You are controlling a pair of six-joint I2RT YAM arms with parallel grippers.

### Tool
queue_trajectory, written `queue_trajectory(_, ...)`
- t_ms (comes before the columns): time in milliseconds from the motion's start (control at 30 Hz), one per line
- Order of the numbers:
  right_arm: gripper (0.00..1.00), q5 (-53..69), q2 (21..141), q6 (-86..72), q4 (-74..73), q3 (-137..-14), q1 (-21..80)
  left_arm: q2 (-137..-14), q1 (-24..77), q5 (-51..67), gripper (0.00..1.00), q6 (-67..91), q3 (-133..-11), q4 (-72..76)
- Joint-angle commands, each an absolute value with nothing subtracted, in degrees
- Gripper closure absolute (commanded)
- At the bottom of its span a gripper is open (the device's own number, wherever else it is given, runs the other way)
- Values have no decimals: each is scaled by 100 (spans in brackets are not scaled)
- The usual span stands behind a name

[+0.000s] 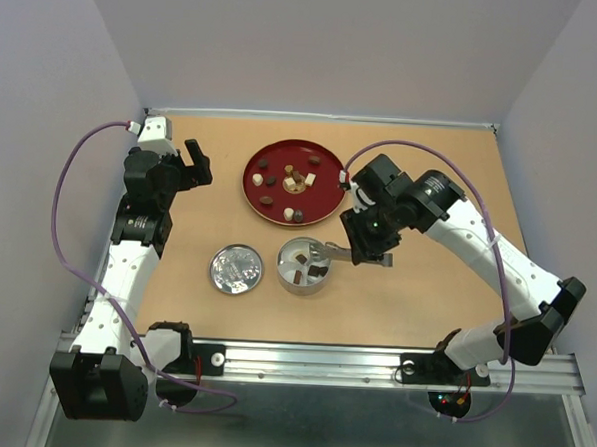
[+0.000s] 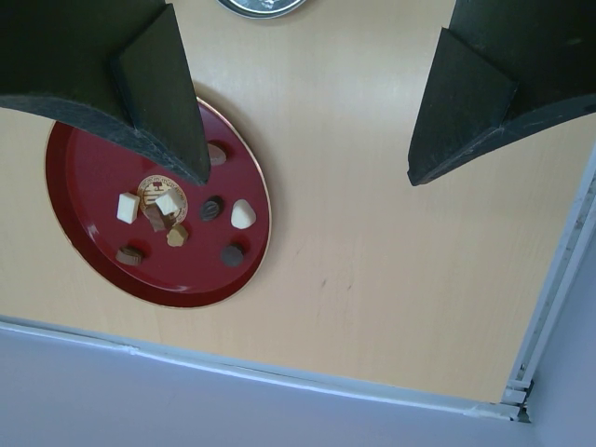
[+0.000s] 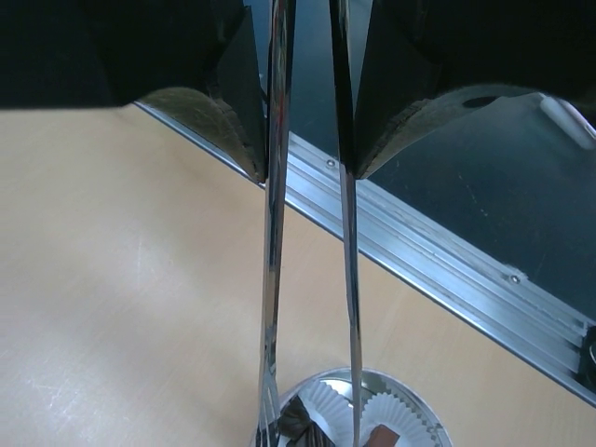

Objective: Pack the chocolate

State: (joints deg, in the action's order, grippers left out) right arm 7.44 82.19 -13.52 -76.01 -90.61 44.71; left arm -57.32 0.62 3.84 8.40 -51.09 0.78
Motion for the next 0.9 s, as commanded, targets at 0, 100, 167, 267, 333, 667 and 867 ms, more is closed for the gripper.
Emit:
queue_trajectory(0, 55, 598, 8341, -1397, -7409, -9754, 4474, -5686, 44, 387, 1, 782, -5142, 220)
queue_trajectory(100, 56, 423, 8464, -1406, -7383, -10054, 4474, -5704, 44, 439, 1, 791, -5142, 220)
queue_trajectory(167, 56, 308, 8499, -1380, -7304, -10256, 4474, -5695, 44, 448, 1, 791, -5142, 220)
queue_trajectory(267, 56, 167, 8596, -1318, -7085, -10459, 4474, -5695, 44, 422, 1, 800, -5124, 229)
queue_trajectory(333, 56, 89, 8674, -1292, -6813, -10529, 4474, -5704, 44, 413, 1, 791, -5124, 229)
queue_trajectory(667, 55, 26, 8893, -1406, -5046, -10371, 4474, -5730, 44, 492, 1, 817, -5133, 229)
queue_trajectory(867, 53, 26, 9439, -1204, -4606, -10450, 4474, -5722, 44, 466, 1, 800, -5124, 237)
